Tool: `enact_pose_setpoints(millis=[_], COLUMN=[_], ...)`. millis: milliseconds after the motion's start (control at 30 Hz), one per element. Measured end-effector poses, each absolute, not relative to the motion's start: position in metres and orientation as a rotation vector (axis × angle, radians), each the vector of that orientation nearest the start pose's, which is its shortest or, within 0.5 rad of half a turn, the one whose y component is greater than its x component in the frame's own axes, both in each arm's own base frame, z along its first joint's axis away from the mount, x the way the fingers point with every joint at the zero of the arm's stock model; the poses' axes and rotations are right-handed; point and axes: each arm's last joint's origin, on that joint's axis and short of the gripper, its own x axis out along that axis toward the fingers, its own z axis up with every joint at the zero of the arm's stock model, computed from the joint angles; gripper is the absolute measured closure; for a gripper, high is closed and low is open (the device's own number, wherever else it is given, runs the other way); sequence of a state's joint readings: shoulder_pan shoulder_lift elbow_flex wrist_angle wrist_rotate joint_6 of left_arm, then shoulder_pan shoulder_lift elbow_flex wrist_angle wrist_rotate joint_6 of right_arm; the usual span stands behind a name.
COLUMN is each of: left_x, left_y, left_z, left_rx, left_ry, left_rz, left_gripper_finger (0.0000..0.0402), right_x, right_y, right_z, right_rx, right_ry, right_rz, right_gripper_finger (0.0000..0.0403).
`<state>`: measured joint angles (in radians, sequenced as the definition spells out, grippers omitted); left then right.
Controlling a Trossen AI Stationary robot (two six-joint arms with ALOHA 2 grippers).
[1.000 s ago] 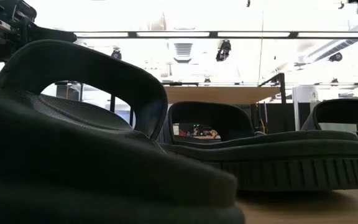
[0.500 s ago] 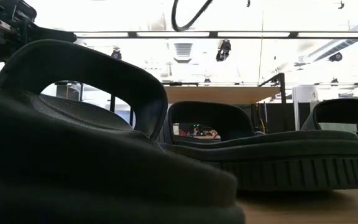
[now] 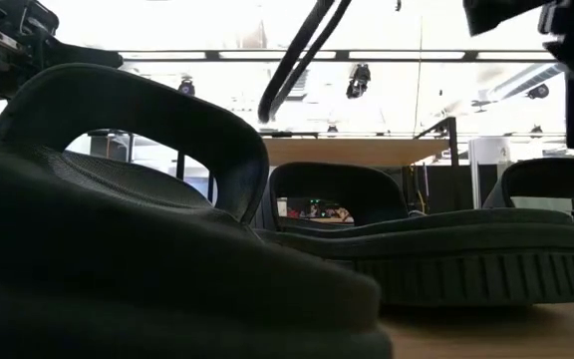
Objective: Pick and place slides into the shelf
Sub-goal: Put the black slide on the shelf
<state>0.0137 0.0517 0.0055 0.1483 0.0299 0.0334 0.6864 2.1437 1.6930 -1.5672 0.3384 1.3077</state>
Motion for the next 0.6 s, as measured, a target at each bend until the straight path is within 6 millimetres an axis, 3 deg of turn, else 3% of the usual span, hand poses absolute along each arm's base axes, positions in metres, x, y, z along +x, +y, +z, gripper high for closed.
enact_pose_setpoints(millis=[267, 433, 600], left_x=[0.100, 0.100, 0.096], left_y=[0.000, 0.000, 0.000], left_z=[0.176, 0.179, 0.196], left_rx=[0.036, 0.015, -0.330], left_ry=[-0.104, -0.137, -0.310], left_rz=[-0.015, -0.016, -0.070], left_gripper_finger=[0.0391, 0.0391, 0.0391], right_x=[0.298, 0.306, 0.309], right_y=[0.197, 0.182, 0.177], right_z=[0.169, 0.165, 0.164], right_rx=[-0.030, -0.011, -0.025], right_ry=[1.490, 1.513, 1.529], right_rz=[-0.937, -0.961, -0.946], right_gripper_finger=[0.0190, 0.0218, 0.0269])
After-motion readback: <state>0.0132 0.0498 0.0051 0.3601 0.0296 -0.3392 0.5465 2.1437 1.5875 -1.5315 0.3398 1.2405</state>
